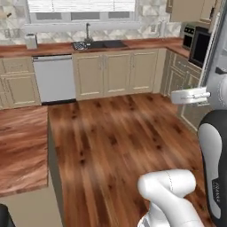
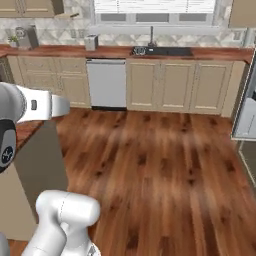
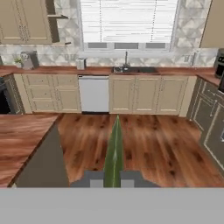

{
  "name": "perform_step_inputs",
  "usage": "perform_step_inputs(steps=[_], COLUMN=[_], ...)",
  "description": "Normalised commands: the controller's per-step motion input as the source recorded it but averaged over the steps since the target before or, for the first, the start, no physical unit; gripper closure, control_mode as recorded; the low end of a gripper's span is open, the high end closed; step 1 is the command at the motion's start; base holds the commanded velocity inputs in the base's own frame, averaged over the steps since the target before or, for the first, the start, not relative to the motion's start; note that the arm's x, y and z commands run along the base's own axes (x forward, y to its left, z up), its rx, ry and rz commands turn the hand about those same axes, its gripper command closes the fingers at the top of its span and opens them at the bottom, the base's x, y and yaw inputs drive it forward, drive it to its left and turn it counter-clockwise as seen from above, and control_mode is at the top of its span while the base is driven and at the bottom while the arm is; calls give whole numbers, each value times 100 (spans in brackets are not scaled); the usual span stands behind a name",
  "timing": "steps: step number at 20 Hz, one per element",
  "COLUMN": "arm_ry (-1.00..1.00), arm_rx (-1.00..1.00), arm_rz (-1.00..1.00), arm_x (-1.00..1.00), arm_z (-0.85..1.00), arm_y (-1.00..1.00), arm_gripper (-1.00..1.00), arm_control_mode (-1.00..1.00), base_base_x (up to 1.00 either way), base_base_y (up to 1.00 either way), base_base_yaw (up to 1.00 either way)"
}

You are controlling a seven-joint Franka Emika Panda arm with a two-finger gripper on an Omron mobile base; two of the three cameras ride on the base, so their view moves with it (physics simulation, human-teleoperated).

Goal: There is a bowl on the dining counter. Grab a lemon wedge from the fridge and place it in the bowl. Then get the liquor bottle and glass cup from the cabinet and place them next to the bowl.

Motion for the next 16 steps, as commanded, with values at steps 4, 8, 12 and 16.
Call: perform_step_inputs(steps=[4,8,12,16], arm_ry=[0,0,0,0], arm_rx=[0,0,0,0], arm_rz=[0,0,0,0], arm_x=[0,0,0,0], arm_z=[0,0,0,0], arm_y=[0,0,0,0], arm_gripper=[100,100,100,100], arm_control_mode=[100,100,100,100], base_base_x=[-65,-58,-44,-29], base_base_y=[-28,-25,-23,-8], base_base_yaw=[72,71,67,54])
